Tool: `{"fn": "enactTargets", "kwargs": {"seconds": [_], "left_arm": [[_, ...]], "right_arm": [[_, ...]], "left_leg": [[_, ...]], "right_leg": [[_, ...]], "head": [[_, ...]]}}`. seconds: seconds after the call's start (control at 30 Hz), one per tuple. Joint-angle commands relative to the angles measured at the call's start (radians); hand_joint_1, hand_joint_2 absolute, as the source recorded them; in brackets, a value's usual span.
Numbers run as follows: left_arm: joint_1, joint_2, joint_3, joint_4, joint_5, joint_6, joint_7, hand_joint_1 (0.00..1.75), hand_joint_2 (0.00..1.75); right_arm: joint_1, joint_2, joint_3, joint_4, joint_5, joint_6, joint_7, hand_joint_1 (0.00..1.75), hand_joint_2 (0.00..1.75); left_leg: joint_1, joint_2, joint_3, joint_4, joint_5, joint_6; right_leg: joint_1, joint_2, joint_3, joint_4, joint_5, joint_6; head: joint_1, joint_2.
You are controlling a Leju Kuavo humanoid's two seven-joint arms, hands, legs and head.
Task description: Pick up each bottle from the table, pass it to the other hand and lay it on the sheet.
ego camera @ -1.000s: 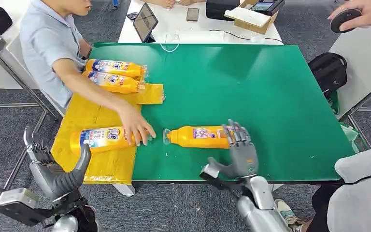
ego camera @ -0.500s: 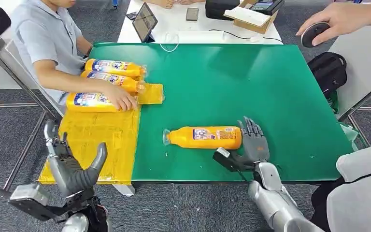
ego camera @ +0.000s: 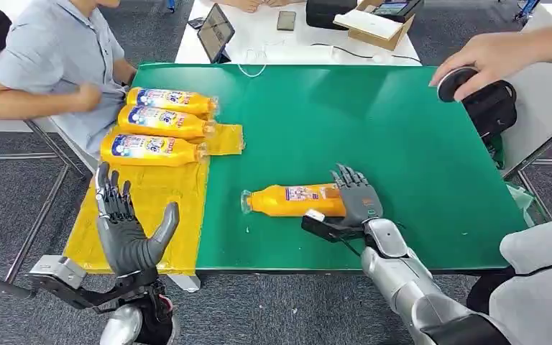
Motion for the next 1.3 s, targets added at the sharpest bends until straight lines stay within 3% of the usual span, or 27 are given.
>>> {"fn": "enactTargets", "kwargs": {"seconds": [0.03,0.2,0.33,0.47,0.6,0.63,0.7,0.87,1.3], "left_arm": [[-0.042,0.016,-0.026,0.057,0.001,0.006,-0.007,0.0,1.75],[-0.037,0.028,-0.058,0.052,0.135,-0.11,0.094,0.0,1.75],[-0.049,0.035,-0.068,0.071,0.149,-0.127,0.126,0.0,1.75],[-0.05,0.038,-0.054,0.104,0.14,-0.135,0.139,0.0,1.75],[-0.061,0.038,-0.056,0.11,0.129,-0.15,0.141,0.0,1.75],[-0.062,0.036,-0.056,0.109,0.126,-0.148,0.139,0.0,1.75],[-0.063,0.035,-0.057,0.109,0.124,-0.147,0.138,0.0,1.75],[-0.064,0.035,-0.058,0.11,0.122,-0.144,0.138,0.0,1.75],[-0.076,0.038,-0.055,0.117,0.115,-0.145,0.136,0.0,1.75]], "right_arm": [[-0.067,0.021,0.057,0.101,-0.003,0.011,-0.009,0.0,1.75],[-0.043,0.027,0.072,0.12,0.005,0.02,0.007,0.0,1.75],[-0.055,0.037,0.088,0.154,0.01,0.155,0.085,0.0,1.75],[-0.073,0.026,0.102,0.177,0.011,0.406,0.217,0.0,1.75],[-0.049,0.008,0.084,0.166,-0.017,0.405,0.187,0.0,1.75],[-0.041,0.007,0.083,0.165,-0.019,0.379,0.169,1.33,1.75],[-0.031,0.01,0.077,0.169,-0.027,0.362,0.153,1.69,1.75],[-0.026,0.016,0.074,0.175,-0.029,0.365,0.152,1.69,1.75],[-0.021,0.014,0.06,0.169,-0.051,0.393,0.136,1.75,1.75]], "left_leg": [[0.001,0.001,0.003,0.0,-0.001,-0.002],[0.001,0.0,0.002,-0.001,0.0,-0.001],[0.0,0.0,0.001,-0.001,0.0,-0.001],[0.002,0.001,0.005,-0.001,-0.001,-0.002],[0.003,0.003,0.01,-0.002,0.001,-0.003],[0.001,0.0,0.012,-0.002,0.001,-0.002],[0.002,-0.002,0.014,-0.001,0.0,-0.001],[0.002,0.001,0.016,-0.003,-0.001,0.0],[0.002,0.0,0.016,-0.002,0.0,-0.001]], "right_leg": [[0.001,0.0,0.003,0.0,-0.001,-0.002],[0.001,-0.001,0.002,-0.001,0.0,-0.002],[0.001,0.0,0.001,-0.001,0.0,-0.002],[0.002,0.0,0.005,-0.002,0.0,-0.003],[0.003,-0.001,0.009,-0.004,0.001,-0.004],[0.002,-0.002,0.01,-0.003,0.0,-0.002],[0.002,-0.003,0.003,-0.003,-0.001,-0.002],[0.002,-0.001,0.014,-0.005,0.001,-0.003],[0.002,-0.002,0.015,-0.005,0.0,-0.003]], "head": [[0.0,0.0],[0.0,0.0],[0.0,0.0],[0.0,0.0],[0.0,0.0],[0.0,0.0],[0.0,0.0],[0.001,0.0],[0.0,0.0]]}}
